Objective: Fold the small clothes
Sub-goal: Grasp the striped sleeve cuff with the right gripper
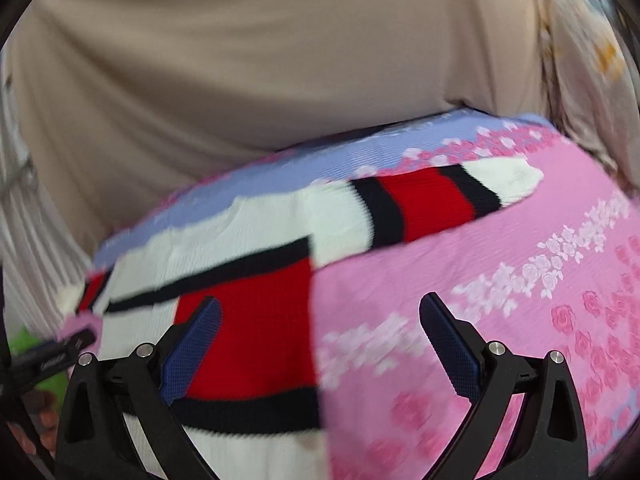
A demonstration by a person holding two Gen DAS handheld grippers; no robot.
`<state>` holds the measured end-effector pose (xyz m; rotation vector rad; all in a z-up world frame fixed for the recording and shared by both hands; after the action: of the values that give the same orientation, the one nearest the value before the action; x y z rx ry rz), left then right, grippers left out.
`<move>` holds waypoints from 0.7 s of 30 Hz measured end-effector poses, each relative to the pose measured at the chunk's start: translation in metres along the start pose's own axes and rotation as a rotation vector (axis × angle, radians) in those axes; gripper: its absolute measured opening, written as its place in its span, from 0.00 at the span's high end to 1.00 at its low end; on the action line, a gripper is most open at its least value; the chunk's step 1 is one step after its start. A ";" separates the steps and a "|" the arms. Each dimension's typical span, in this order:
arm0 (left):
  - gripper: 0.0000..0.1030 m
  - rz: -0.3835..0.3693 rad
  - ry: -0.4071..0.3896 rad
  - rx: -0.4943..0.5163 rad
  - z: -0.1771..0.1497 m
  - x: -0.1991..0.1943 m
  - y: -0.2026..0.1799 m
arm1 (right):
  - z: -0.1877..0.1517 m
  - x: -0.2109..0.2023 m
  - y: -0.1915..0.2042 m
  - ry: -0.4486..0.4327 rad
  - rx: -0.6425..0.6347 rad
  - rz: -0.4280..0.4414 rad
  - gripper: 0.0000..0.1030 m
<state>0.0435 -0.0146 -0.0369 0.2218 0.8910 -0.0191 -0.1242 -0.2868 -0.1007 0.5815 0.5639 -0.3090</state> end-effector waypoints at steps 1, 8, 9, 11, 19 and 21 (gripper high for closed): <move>0.07 -0.006 0.003 -0.014 0.001 0.002 0.001 | 0.011 0.005 -0.026 -0.013 0.055 -0.002 0.06; 0.07 0.005 0.038 -0.095 0.005 0.021 0.000 | 0.067 0.074 -0.208 -0.086 0.458 0.016 0.12; 0.07 0.020 0.036 -0.093 0.006 0.023 -0.001 | 0.071 0.083 -0.225 -0.102 0.504 0.023 0.16; 0.07 0.034 0.036 -0.090 0.006 0.025 -0.002 | 0.078 0.098 -0.251 -0.129 0.579 0.028 0.18; 0.08 0.063 0.065 -0.129 0.017 0.042 0.012 | 0.103 0.141 -0.257 -0.128 0.612 0.071 0.93; 0.10 0.059 0.060 -0.142 0.023 0.046 0.020 | 0.129 0.128 -0.218 -0.175 0.502 0.149 0.94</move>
<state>0.0924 0.0036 -0.0548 0.1163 0.9411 0.1059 -0.0606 -0.5525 -0.1791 1.0647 0.2677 -0.3584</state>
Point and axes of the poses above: each gripper's, at about its wrist camera, not at the fingertips, and x roughly the way its jaws point, y to its left, z to its top, the point moved 2 cm from there along x, roughly the way its jaws point, and after that the axes turned 7 degrees about z, right-handed, at the moved point
